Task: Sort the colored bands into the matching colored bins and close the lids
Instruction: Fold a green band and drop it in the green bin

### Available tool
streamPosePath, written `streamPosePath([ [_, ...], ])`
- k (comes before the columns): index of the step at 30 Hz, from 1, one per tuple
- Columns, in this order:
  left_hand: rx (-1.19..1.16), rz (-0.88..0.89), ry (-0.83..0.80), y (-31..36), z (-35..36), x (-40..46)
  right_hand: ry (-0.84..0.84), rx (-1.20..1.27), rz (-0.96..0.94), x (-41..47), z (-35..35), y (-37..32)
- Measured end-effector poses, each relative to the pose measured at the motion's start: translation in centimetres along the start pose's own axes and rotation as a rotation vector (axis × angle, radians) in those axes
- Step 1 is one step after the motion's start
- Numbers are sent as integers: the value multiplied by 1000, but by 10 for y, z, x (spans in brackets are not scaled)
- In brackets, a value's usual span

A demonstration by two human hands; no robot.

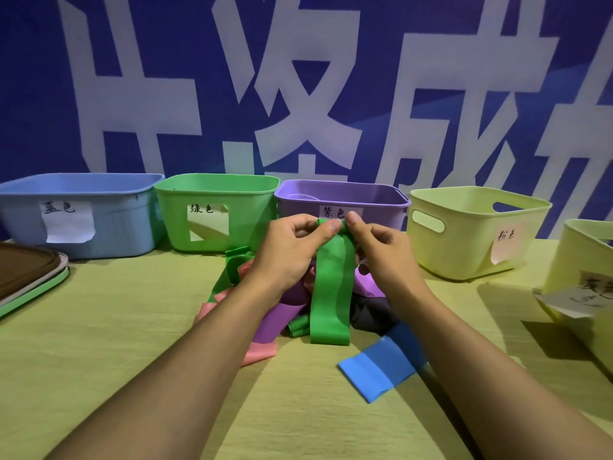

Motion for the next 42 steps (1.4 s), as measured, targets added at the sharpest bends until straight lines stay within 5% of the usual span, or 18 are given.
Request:
streamPosePath([
  [25,-76,-86,2,0,-1,-2,-135,85,-129,2,4,2],
  [42,-49,1,-40,-2,0,1,-2,58,-76,4,1,2],
])
Point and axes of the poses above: each hand's wrist, its own x-axis towards the middle knuckle, its own z-axis out of the palm, y = z × x, the point moved 4 cm from there along x, towards the middle knuckle, and after that the axes turned 9 degrees about x, right-handed, at the moved point
